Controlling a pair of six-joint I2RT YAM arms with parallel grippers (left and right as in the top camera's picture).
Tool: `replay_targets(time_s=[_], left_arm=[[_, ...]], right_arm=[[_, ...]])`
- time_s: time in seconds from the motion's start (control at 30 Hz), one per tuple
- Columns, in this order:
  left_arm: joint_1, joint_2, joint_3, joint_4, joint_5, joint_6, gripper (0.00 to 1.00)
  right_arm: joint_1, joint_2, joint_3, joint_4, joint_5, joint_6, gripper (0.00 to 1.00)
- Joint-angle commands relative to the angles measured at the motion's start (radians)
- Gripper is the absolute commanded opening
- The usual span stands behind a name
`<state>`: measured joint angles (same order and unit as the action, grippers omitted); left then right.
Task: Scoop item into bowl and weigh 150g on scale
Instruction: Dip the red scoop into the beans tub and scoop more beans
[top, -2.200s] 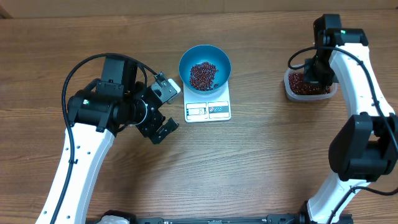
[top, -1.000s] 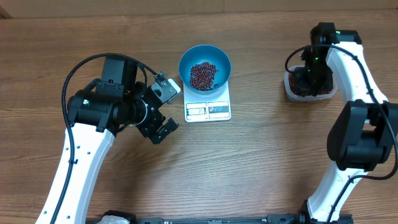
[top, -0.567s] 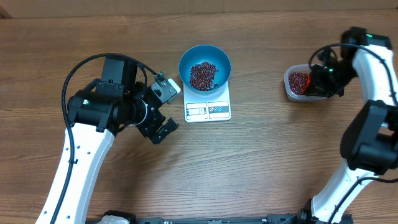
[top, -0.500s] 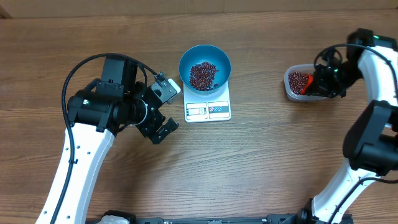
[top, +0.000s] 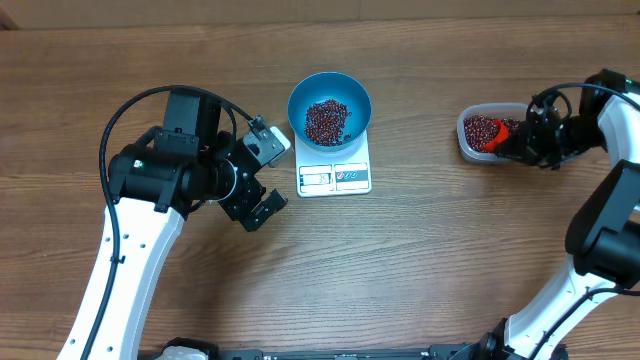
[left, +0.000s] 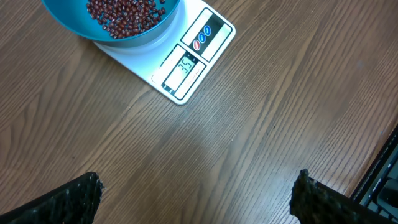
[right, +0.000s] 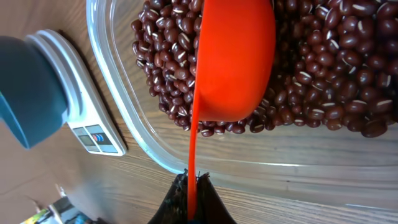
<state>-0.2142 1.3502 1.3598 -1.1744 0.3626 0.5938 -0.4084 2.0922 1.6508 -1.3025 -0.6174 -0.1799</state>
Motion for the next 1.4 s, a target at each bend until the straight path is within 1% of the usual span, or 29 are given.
replay_targets(time_s=[0.0, 0.2, 0.4, 0.63, 0.7, 0.8, 1.07, 1.13, 1.23, 1.37], left_arm=[[0.005, -0.015, -0.003, 0.003, 0.0, -0.018, 1.0], [0.005, -0.015, -0.003, 0.003, 0.0, -0.018, 1.0], [0.005, -0.015, -0.003, 0.003, 0.0, -0.018, 1.0], [0.005, -0.015, -0.003, 0.003, 0.0, -0.018, 1.0], [0.005, -0.015, -0.003, 0.003, 0.0, -0.018, 0.99], [0.005, -0.015, -0.003, 0.003, 0.0, -0.018, 1.0], [0.005, -0.015, -0.003, 0.003, 0.0, -0.018, 1.0], [0.005, -0.015, -0.003, 0.003, 0.0, -0.018, 1.0], [0.005, -0.015, -0.003, 0.003, 0.0, -0.018, 1.0], [0.005, -0.015, -0.003, 0.003, 0.0, -0.018, 1.0]], right_arm=[[-0.023, 0.006, -0.01, 0.0, -0.075, -0.013, 0.04], [-0.077, 0.006, -0.01, -0.034, -0.117, -0.015, 0.04], [-0.137, 0.006, -0.01, -0.101, -0.235, -0.134, 0.04], [-0.177, 0.006, -0.01, -0.114, -0.254, -0.144, 0.04], [-0.18, 0.006, -0.01, -0.119, -0.262, -0.157, 0.04], [-0.182, 0.006, -0.01, -0.149, -0.301, -0.217, 0.04], [-0.182, 0.006, -0.01, -0.164, -0.317, -0.222, 0.04], [-0.182, 0.006, -0.01, -0.168, -0.341, -0.224, 0.04], [-0.182, 0.006, -0.01, -0.194, -0.394, -0.277, 0.04], [-0.179, 0.006, -0.01, -0.212, -0.459, -0.287, 0.04]])
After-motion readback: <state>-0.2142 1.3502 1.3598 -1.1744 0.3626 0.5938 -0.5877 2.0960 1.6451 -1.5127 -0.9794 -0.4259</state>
